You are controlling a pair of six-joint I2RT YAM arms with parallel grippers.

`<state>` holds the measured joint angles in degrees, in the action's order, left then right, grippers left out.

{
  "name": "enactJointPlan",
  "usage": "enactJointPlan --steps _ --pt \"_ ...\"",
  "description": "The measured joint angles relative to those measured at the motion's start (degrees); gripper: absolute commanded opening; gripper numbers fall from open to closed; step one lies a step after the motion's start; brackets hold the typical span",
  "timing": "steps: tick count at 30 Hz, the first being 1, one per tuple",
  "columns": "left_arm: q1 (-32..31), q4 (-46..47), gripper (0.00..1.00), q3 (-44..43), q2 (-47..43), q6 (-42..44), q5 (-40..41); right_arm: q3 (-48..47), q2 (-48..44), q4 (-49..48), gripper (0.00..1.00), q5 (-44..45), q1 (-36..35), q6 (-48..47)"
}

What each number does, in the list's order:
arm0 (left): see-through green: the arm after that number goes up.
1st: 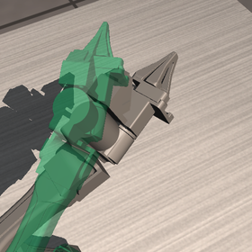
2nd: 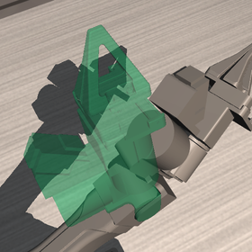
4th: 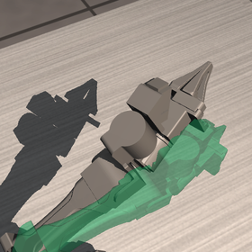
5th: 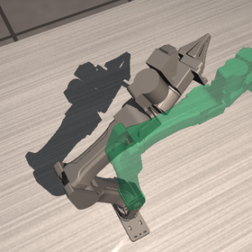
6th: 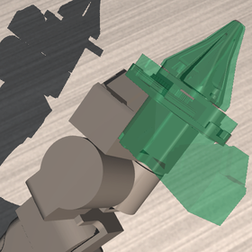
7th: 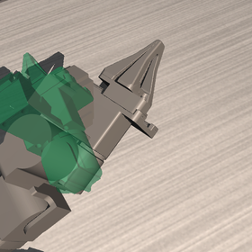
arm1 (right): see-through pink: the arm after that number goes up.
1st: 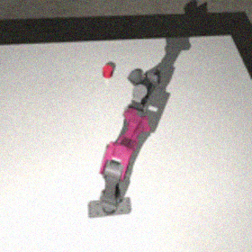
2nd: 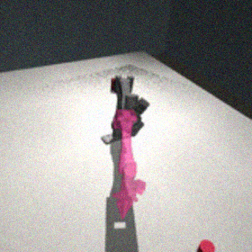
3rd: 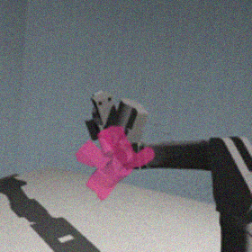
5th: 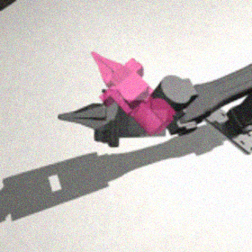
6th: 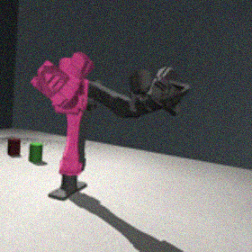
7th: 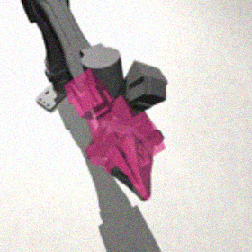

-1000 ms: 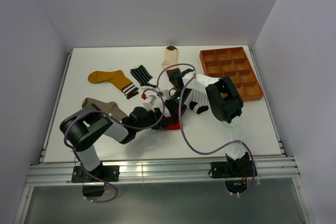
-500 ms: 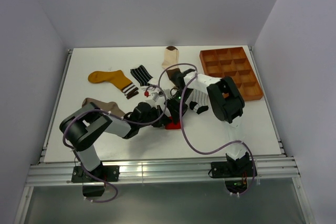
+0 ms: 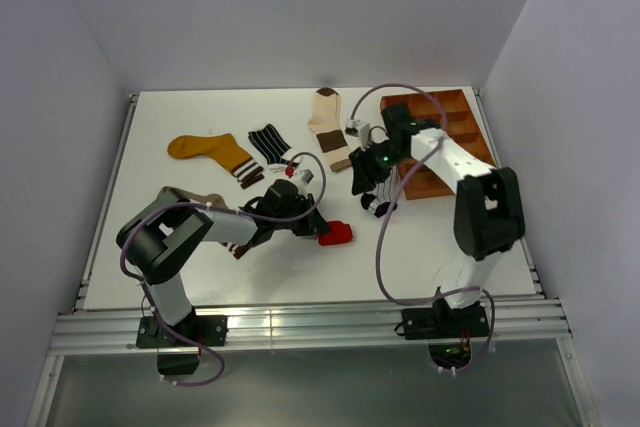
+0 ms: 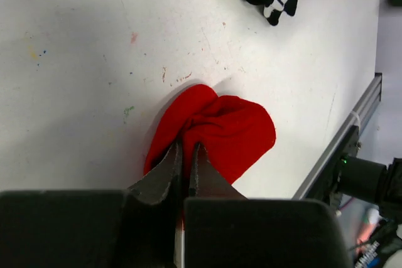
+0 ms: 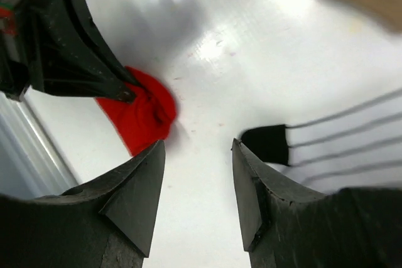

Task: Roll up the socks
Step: Roll the sock at the center of the board, then pick up the sock at the center of the board.

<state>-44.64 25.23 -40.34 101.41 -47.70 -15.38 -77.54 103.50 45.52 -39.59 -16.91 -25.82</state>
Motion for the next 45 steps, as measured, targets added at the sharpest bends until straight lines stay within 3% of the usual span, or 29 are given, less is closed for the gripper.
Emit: enactJointPlan --steps 6,14,21,29,40,45 --pt "2.6 -4.8 0.00 -2.7 1.2 0.6 -5.6 16.0 -19.8 -11.4 0.57 3.7 0.9 -5.4" --pt "4.7 -14.3 0.00 -6.6 1.9 3.5 -11.4 36.6 -35.9 -23.0 0.62 13.9 -17.4 -16.3" --pt "6.1 -19.6 0.00 -9.0 3.2 4.8 -16.0 42.0 -35.9 -29.5 0.63 22.1 -28.6 -20.7" --pt "6.5 -23.2 0.00 -11.1 5.0 5.0 -19.1 43.4 -33.4 -35.1 0.65 27.2 -36.7 -22.1" --pt "6.6 -24.4 0.01 -10.9 5.2 5.1 -20.8 41.7 -22.6 -38.6 0.64 32.1 -39.6 -23.1" --pt "6.7 -24.0 0.06 -10.4 5.2 5.1 -21.4 39.1 -18.8 -39.5 0.58 34.3 -39.6 -23.1"
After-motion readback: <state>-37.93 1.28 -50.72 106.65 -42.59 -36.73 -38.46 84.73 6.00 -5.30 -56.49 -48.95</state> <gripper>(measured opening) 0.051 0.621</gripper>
